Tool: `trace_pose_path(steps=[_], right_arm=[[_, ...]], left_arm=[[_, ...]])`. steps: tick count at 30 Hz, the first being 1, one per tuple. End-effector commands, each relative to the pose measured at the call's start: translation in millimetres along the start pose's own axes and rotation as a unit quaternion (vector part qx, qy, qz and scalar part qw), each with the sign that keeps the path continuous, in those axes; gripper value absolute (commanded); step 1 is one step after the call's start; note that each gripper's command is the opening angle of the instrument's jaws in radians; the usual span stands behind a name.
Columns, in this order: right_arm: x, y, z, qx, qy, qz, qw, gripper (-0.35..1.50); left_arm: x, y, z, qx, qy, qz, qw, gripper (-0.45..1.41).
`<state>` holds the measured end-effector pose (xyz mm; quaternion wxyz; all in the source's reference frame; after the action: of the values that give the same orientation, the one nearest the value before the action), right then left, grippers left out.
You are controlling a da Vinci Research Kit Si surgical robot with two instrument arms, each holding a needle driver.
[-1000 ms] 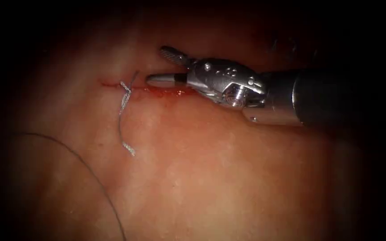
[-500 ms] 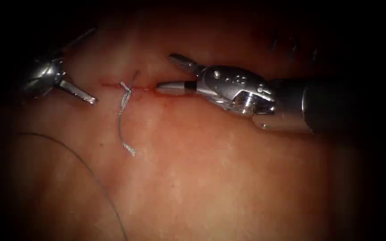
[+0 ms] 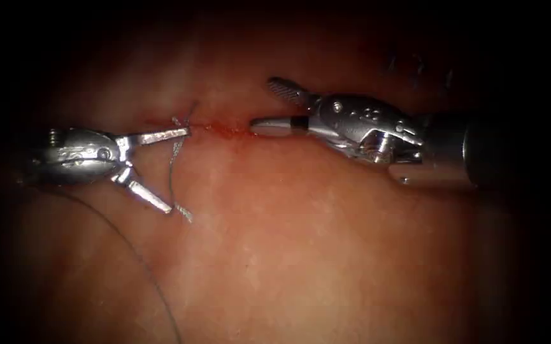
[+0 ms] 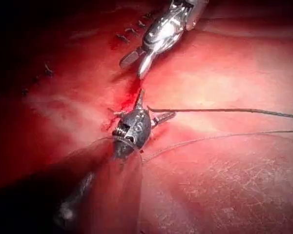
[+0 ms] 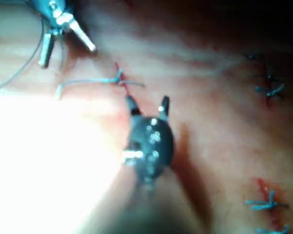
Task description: Wound Closure
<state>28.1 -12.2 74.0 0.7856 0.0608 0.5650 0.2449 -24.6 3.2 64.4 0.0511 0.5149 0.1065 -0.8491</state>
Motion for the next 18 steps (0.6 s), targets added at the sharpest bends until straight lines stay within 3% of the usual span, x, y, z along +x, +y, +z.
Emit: trace_pose_path(steps=[1,7,12,18], right_arm=[[-0.1,0.1,1.0,0.001,0.002,-0.001,1.0,1.47],[-0.2,-0.1,1.2,0.002,0.002,-0.002,1.0,1.47],[-0.3,-0.1,1.2,0.002,0.001,-0.002,1.0,1.47],[-0.2,-0.2,1.3,0.001,0.001,-0.002,1.0,1.47]], left_arm=[[-0.3,-0.2,0.9,-0.006,-0.009,0.008,1.0,0.78],[-0.7,1.5,2.4,-0.038,-0.072,0.058,0.995,0.59],[-1.2,1.9,3.2,-0.042,-0.139,0.08,0.986,0.39],[-1.4,1.6,3.3,-0.03,-0.175,0.089,0.98,0.37]])
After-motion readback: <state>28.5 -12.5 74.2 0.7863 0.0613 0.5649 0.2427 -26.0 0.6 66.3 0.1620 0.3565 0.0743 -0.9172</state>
